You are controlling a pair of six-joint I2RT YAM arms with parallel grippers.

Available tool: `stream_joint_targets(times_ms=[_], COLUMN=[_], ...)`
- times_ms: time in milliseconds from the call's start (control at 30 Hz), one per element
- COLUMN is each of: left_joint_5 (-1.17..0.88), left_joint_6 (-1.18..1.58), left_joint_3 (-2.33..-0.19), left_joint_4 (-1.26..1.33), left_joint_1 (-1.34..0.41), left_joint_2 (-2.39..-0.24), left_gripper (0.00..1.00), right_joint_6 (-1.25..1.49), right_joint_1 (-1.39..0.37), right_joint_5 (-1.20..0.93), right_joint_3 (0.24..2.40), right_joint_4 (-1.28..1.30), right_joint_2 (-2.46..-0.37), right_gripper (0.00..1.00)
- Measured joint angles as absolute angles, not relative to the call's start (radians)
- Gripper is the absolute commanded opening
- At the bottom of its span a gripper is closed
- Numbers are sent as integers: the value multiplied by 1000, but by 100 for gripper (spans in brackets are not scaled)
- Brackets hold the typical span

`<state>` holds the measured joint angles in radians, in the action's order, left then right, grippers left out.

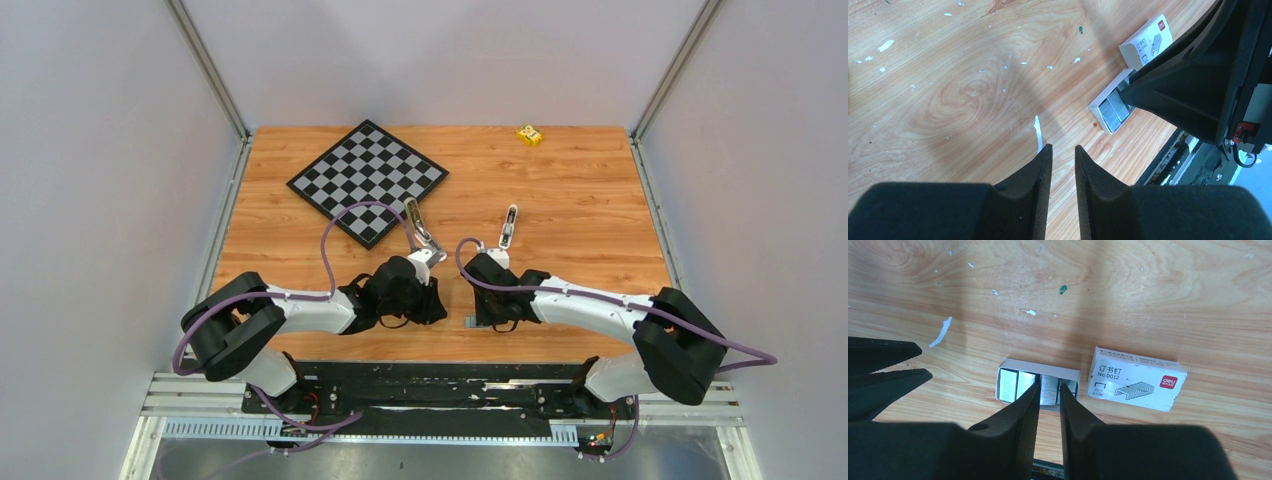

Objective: Load the staples into the stapler

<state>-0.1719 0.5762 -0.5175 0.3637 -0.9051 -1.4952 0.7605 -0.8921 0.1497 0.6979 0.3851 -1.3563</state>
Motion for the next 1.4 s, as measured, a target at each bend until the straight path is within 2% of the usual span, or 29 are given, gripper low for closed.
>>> stream_joint_targets(times_ms=[167,533,1100,1200,1400], left_joint_5=[-172,-171,-171,-171,-178], left_joint_6=[576,576,576,575,576], left_joint_3=[-517,-517,-517,-517,-517], left_joint_4=[364,363,356,356,359], left_joint_1=[-905,-905,-905,-905,-905], left_joint_2=[-1495,-1495,-1484,-1484,-1484], left_gripper=[26,26,26,26,26], right_joint_6=[760,764,763,762,758], right_joint_1=[-892,-892,-892,-892,-892], right_joint_5=[150,147,159,163,163], right_joint_3=[698,698,698,698,696], right_joint_4=[385,380,408,413,408], right_joint_2=[-1359,-1360,-1314,-1308,-1316], right_gripper=[31,19,17,19,31])
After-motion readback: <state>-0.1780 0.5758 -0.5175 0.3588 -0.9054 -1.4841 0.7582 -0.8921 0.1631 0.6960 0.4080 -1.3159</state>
